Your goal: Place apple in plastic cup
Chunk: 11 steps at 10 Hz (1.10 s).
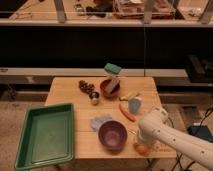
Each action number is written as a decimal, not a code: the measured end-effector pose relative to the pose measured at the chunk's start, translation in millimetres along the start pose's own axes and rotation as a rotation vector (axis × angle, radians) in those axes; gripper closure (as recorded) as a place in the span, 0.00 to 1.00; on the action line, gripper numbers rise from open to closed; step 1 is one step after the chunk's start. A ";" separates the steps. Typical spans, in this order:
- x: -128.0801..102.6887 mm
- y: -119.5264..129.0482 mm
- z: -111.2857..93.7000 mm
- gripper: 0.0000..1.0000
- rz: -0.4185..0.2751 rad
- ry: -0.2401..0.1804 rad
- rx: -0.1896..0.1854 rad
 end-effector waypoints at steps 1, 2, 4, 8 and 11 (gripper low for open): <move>1.2 -0.8 -12.6 0.46 0.001 0.007 0.014; 3.9 -2.8 -36.7 0.46 0.002 0.021 0.031; 12.6 -6.9 -77.6 0.46 0.006 0.056 0.045; 89.6 -45.4 -132.8 0.46 0.002 0.161 0.112; 157.8 -68.0 -151.6 0.46 0.022 0.239 0.162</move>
